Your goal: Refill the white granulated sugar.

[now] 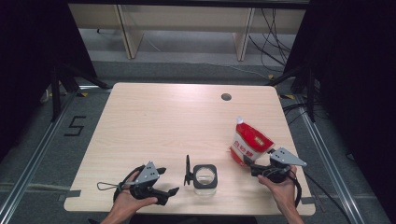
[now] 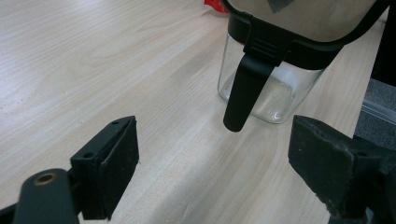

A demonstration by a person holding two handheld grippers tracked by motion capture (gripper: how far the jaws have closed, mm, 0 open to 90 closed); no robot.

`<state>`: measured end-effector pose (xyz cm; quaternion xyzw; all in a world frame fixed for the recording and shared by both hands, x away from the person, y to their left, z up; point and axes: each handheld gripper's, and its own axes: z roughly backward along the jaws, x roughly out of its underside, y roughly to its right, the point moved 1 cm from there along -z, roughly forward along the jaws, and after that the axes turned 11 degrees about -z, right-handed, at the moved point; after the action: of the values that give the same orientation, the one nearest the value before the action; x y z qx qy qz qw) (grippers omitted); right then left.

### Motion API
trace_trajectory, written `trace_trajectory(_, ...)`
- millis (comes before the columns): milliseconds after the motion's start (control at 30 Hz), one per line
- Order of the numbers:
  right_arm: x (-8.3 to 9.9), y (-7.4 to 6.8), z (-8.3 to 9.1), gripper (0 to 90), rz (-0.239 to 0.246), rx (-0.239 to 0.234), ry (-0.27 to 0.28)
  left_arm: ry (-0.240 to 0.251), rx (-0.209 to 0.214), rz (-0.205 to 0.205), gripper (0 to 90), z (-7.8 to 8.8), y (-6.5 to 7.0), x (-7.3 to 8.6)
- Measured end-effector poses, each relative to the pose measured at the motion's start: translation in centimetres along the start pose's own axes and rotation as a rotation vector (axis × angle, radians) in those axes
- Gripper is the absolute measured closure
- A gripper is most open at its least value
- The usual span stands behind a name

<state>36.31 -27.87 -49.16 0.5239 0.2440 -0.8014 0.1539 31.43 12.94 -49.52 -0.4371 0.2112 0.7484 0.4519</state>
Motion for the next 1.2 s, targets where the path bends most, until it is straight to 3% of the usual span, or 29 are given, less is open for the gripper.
trace_trajectory(100,0.0,0.2,-0.4,16.9,0.039,0.0,0.011,0.005,0.001,0.016,16.0,0.0,0.0,0.0)
trace_trajectory(133,0.1,0.0,-0.4,16.9,0.004,-0.008,-0.003,0.005,0.001,0.016,16.0,0.0,0.0,0.0)
trace_trajectory(167,0.1,0.0,-0.4,16.8,0.013,-0.013,-0.004,0.004,0.006,0.032,16.0,-0.1,0.1,0.0)
trace_trajectory(267,0.1,0.1,-0.6,17.0,0.027,-0.011,0.003,-0.017,0.005,0.007,16.0,0.1,0.0,0.0)
trace_trajectory(333,0.1,0.1,-0.8,17.0,0.029,-0.007,0.012,-0.004,-0.005,0.02,16.0,0.0,0.2,0.0)
trace_trajectory(400,0.2,0.0,-1.0,17.4,0.006,-0.01,0.004,-0.02,0.002,-0.019,16.0,0.1,-0.1,0.0)
trace_trajectory(467,0.2,0.1,-1.2,17.9,0.024,-0.011,0.011,-0.022,0.001,-0.026,16.0,0.1,-0.2,0.1)
trace_trajectory(700,0.3,0.4,-2.0,22.1,0.023,-0.035,0.035,-0.017,0.0,-0.016,16.0,0.0,-0.1,0.0)
trace_trajectory(733,0.3,0.3,-2.2,22.6,0.002,-0.043,0.045,-0.016,-0.001,0.01,16.0,0.0,0.1,0.0)
trace_trajectory(800,0.3,0.4,-2.2,23.0,0.007,-0.042,0.036,-0.015,-0.003,0.013,16.0,0.0,0.1,0.0)
trace_trajectory(833,0.3,0.5,-2.6,24.5,0.015,-0.052,0.059,-0.007,-0.002,0.021,16.0,0.0,0.2,0.0)
trace_trajectory(933,0.4,0.4,-2.8,25.7,0.005,-0.039,0.064,-0.018,-0.004,0.008,16.0,0.0,0.1,0.1)
trace_trajectory(967,0.3,0.7,-2.9,25.3,0.004,-0.056,0.068,-0.016,-0.003,0.002,16.0,0.0,0.0,0.0)
trace_trajectory(1000,0.3,0.8,-3.1,25.2,0.008,-0.039,0.076,-0.019,-0.003,0.012,16.0,0.0,0.1,0.1)
trace_trajectory(1033,0.3,1.0,-3.3,25.1,0.023,-0.067,0.084,-0.018,-0.006,0.005,16.0,0.0,0.1,0.1)
trace_trajectory(1133,0.3,1.1,-3.4,25.6,0.02,-0.053,0.07,-0.015,-0.005,0.007,16.0,-0.1,0.1,0.1)
trace_trajectory(1167,0.5,0.9,-3.5,26.4,-0.009,-0.051,0.079,-0.015,-0.005,0.007,16.0,-0.1,0.1,0.1)
trace_trajectory(1200,0.4,1.2,-3.7,27.7,0.019,-0.076,0.073,-0.02,-0.007,0.006,16.0,0.0,0.1,0.0)
